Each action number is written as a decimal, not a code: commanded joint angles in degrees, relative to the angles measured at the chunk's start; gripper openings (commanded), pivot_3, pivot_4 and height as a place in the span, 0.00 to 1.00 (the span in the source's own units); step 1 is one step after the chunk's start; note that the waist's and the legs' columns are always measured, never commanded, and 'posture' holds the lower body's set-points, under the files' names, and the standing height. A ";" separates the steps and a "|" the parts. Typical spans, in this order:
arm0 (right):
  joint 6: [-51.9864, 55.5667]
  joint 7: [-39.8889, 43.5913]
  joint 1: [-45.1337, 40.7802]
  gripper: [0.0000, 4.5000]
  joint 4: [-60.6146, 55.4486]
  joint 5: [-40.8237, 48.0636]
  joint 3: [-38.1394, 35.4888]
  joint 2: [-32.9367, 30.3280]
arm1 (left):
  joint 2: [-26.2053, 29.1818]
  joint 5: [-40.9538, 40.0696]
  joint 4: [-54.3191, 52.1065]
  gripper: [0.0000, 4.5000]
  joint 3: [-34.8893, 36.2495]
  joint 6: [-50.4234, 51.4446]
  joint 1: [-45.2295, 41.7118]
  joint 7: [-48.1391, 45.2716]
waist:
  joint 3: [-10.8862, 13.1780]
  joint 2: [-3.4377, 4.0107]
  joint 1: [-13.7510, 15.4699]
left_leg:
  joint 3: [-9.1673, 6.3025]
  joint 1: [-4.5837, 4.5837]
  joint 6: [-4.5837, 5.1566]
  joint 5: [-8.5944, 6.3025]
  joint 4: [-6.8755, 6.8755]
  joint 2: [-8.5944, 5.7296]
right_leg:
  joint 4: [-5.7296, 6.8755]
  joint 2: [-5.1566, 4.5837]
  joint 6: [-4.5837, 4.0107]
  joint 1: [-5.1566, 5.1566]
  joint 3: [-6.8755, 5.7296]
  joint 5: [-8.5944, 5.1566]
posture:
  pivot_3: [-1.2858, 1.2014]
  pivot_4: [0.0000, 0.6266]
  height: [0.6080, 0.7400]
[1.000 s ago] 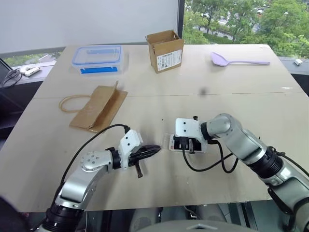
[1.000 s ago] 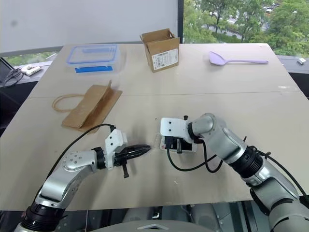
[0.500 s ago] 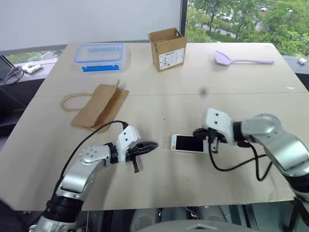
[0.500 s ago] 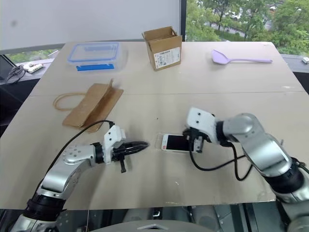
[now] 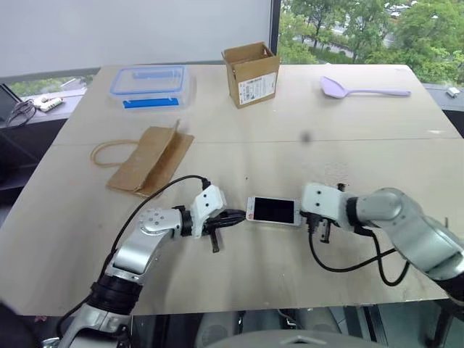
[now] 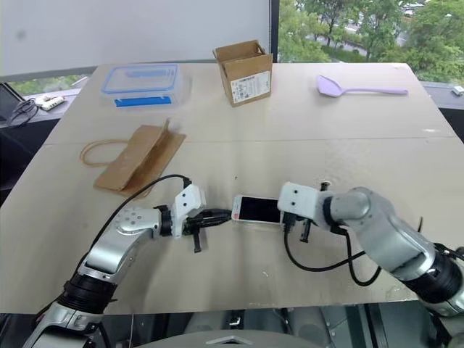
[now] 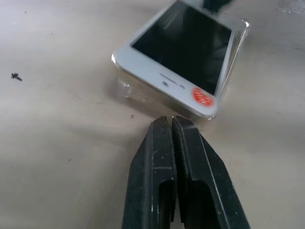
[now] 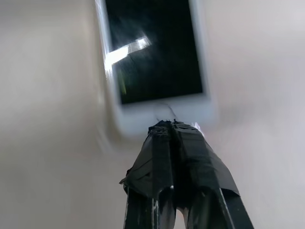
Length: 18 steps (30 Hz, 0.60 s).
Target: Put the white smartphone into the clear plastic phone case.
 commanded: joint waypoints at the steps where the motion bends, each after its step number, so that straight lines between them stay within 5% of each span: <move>1: -0.52 0.59 -1.29 0.00 0.31 -0.45 0.35 -0.33 | -0.95 0.24 -0.60 0.03 -2.03 0.08 -0.17 -0.84 | 0.00 0.00 0.44 | 0.00 -0.01 0.00 0.00 0.00 -0.02 | -0.02 -0.02 0.00 0.00 0.00 0.00 | 0.52 0.24 1.00; 11: 5.33 0.45 -1.77 0.00 -3.40 8.98 -13.94 2.54 | -0.73 0.62 -1.31 0.03 -1.14 0.45 0.69 -0.22 | 0.00 0.00 0.55 | -0.04 -0.01 0.01 0.00 -0.01 -0.04 | -0.01 -0.04 0.00 0.00 -0.01 0.00 | 0.52 0.24 1.00; 18: 2.08 -0.66 -1.89 0.00 0.61 8.24 -12.40 2.43 | -0.75 -1.69 -2.36 0.03 1.80 2.51 1.16 1.03 | 0.00 0.00 0.51 | -0.01 -0.03 0.01 -0.01 0.00 -0.05 | -0.02 -0.06 0.00 0.00 0.00 0.00 | 0.52 0.24 1.00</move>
